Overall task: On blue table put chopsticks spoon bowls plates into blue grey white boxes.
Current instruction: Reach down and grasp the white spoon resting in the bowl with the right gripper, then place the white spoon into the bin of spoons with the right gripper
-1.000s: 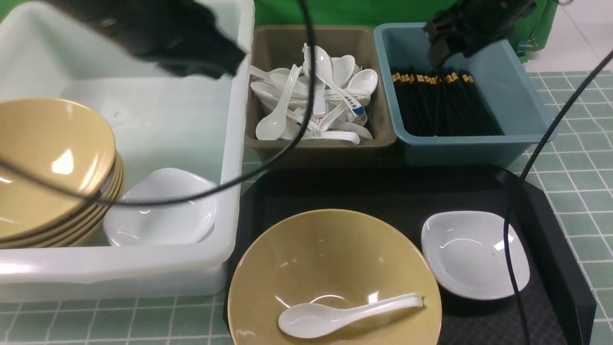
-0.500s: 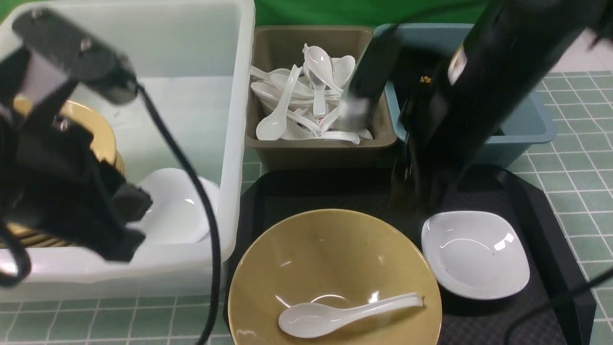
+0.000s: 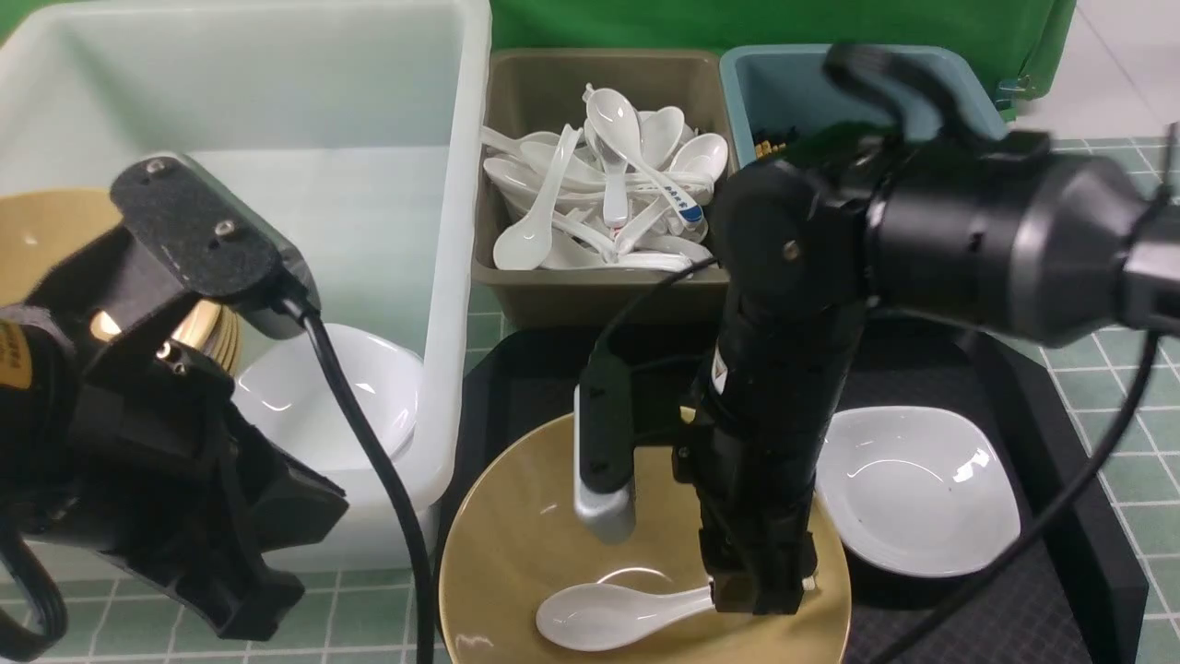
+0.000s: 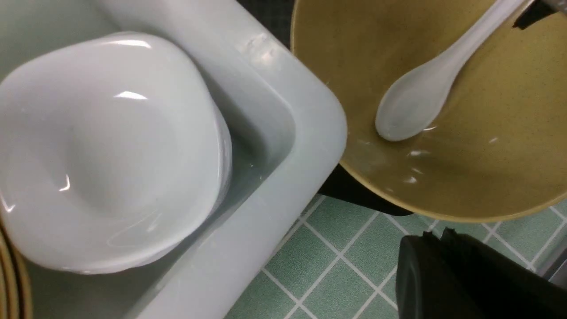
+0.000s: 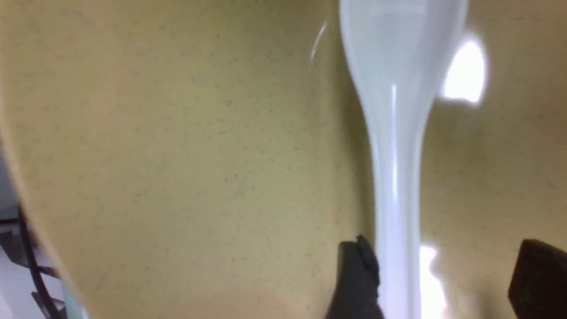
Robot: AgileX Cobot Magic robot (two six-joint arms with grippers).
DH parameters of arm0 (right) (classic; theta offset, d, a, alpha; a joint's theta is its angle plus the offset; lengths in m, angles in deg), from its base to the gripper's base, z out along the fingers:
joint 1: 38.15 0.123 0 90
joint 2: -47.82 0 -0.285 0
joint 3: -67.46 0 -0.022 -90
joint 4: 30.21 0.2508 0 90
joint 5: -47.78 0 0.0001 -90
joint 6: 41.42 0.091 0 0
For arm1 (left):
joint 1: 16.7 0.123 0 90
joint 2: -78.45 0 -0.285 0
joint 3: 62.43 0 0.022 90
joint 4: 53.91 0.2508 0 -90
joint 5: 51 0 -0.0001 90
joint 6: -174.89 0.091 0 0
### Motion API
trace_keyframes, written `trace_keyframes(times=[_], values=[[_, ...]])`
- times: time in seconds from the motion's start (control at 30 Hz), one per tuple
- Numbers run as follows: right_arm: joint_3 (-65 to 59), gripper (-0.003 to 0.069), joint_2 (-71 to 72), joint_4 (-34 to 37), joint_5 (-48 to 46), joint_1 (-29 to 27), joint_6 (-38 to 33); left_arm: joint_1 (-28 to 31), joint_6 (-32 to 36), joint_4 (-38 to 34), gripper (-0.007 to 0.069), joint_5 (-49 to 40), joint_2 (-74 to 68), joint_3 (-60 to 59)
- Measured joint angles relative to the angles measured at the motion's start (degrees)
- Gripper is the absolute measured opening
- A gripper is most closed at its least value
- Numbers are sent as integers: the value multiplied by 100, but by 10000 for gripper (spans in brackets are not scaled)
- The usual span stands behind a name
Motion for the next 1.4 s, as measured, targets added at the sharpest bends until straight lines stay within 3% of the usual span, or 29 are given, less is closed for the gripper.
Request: trace_keyframes(times=[0.3, 0.47, 0.5, 0.73, 0.83, 0.93, 1.1, 1.3, 1.37, 1.4], values=[[-40, 441, -339, -42, 26, 207, -29, 0, 185, -100, 6, 148, 0, -2], [-42, 247, -530, -284, 45, 358, -29, 0, 186, -45, 6, 391, 0, -2], [-35, 134, -528, -315, 51, 394, 17, 0, 123, 59, 6, 527, 0, -2], [279, 141, -59, -744, 33, 368, 298, 0, -967, 884, 6, 1031, -68, -2], [811, 141, 330, -1003, -8, 35, 385, 0, -1698, 1502, 6, 1223, -343, 71], [1295, 141, 402, -1059, 102, -354, 549, 0, -1962, 1687, 6, 1271, -690, 374], [2014, 141, 145, -1136, 1473, -917, 1602, 0, -2037, 1743, 6, 1295, -1480, 1315], [2473, 141, -530, -1136, 3081, -1198, 2901, 0, -2052, 1747, 6, 1192, -1975, 1983], [2619, 157, -851, -1136, 3552, -1281, 3193, 0, -2052, 1737, 6, 1071, -2040, 2023], [2789, 216, -1052, -1136, 3816, -1335, 3454, 0, -2052, 1697, 6, 947, -2047, 2023]])
